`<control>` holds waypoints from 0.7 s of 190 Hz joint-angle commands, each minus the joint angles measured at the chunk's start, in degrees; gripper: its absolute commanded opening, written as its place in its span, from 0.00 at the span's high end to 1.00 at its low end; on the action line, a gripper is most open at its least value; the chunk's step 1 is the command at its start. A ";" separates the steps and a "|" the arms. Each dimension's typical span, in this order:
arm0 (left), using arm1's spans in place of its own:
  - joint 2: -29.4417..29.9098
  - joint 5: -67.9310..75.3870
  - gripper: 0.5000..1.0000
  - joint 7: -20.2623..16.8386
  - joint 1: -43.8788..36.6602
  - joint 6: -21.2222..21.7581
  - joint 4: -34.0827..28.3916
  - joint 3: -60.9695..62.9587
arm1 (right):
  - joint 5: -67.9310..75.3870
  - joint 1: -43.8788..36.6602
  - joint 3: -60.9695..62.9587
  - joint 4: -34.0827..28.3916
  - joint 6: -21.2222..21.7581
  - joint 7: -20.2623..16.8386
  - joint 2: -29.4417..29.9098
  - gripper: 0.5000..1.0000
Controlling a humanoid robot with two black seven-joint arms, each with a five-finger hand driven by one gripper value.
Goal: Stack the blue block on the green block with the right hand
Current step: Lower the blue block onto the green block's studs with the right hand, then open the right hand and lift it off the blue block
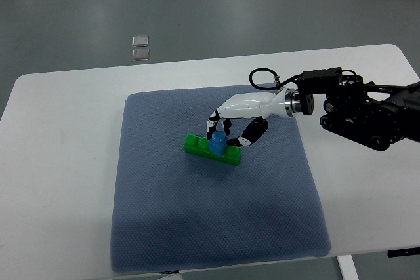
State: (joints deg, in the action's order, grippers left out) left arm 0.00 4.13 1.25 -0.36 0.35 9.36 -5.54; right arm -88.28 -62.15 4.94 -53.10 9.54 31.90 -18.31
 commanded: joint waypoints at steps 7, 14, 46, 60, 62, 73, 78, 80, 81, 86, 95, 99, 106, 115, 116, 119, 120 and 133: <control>0.00 0.00 0.00 0.07 0.01 0.00 0.05 0.00 | -0.76 0.01 -0.72 0.54 -1.45 0.00 0.29 1.00; 0.00 0.00 0.00 0.07 0.01 0.00 -0.04 0.00 | -0.76 -0.08 -0.90 0.54 -1.54 0.00 0.38 1.00; 0.00 0.00 0.00 -0.02 -0.08 0.00 -0.04 0.00 | -2.60 -0.17 -1.07 0.71 -2.24 0.00 0.47 1.00; 0.00 0.00 0.00 -0.02 0.01 0.00 -0.04 0.00 | -3.04 -0.17 -1.07 0.80 -2.51 0.00 0.47 1.00; 0.00 0.00 0.00 -0.02 0.01 0.00 0.05 0.00 | -3.04 -0.17 -0.98 0.80 -2.51 0.00 0.47 1.00; 0.00 0.00 0.00 -0.02 0.01 0.00 0.05 0.00 | -3.04 -0.17 -0.98 0.80 -2.51 0.00 0.38 1.00; 0.00 0.00 0.00 -0.02 0.01 0.00 -0.04 0.00 | -3.04 -0.17 -0.90 0.80 -2.51 0.00 0.38 1.00; 0.00 0.00 0.00 -0.02 0.01 -0.09 -0.04 0.00 | -2.95 -0.17 -0.81 0.80 -2.51 0.00 0.38 1.00; 0.00 0.00 0.00 -0.02 0.01 -0.09 -0.04 0.00 | -2.95 -0.17 -0.81 0.80 -2.51 0.00 0.38 1.00; 0.00 0.00 0.00 -0.02 0.01 0.00 0.05 0.00 | -2.78 -0.17 -0.72 0.80 -2.51 0.00 0.38 1.00; 0.00 0.00 0.00 -0.02 0.01 0.00 -0.04 0.00 | -2.69 -0.08 -0.54 0.80 -2.59 0.00 0.38 1.00; 0.00 0.00 0.00 0.07 0.01 0.00 -0.04 0.00 | -2.60 -0.08 -0.37 0.80 -2.59 0.00 0.38 1.00; 0.00 0.00 0.00 -0.02 0.01 0.00 0.05 0.00 | -2.34 -0.08 -0.10 0.80 -2.68 0.00 0.47 0.87; 0.00 0.00 0.00 -0.02 -0.08 0.00 -0.04 0.00 | -2.34 -0.08 -0.02 0.71 -2.95 0.00 0.47 0.77; 0.00 0.00 0.00 -0.02 -0.08 0.00 0.05 0.00 | -2.34 -0.08 -0.02 0.71 -3.03 0.00 0.47 0.75; 0.00 0.00 0.00 -0.02 0.01 0.00 -0.04 0.00 | -2.34 0.01 -0.02 0.71 -3.12 0.00 0.38 0.73; 0.00 0.00 0.00 -0.02 0.01 0.00 -0.04 0.00 | -2.34 -0.08 -0.02 0.71 -3.21 0.00 0.38 0.70; 0.00 0.00 0.00 -0.02 0.01 0.00 0.05 0.00 | -2.34 -0.08 -0.02 0.71 -3.56 0.00 0.29 0.52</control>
State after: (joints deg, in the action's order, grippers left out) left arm 0.00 4.13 1.24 -0.36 0.35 9.37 -5.54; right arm -90.68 -62.28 4.83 -52.31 6.53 31.89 -17.91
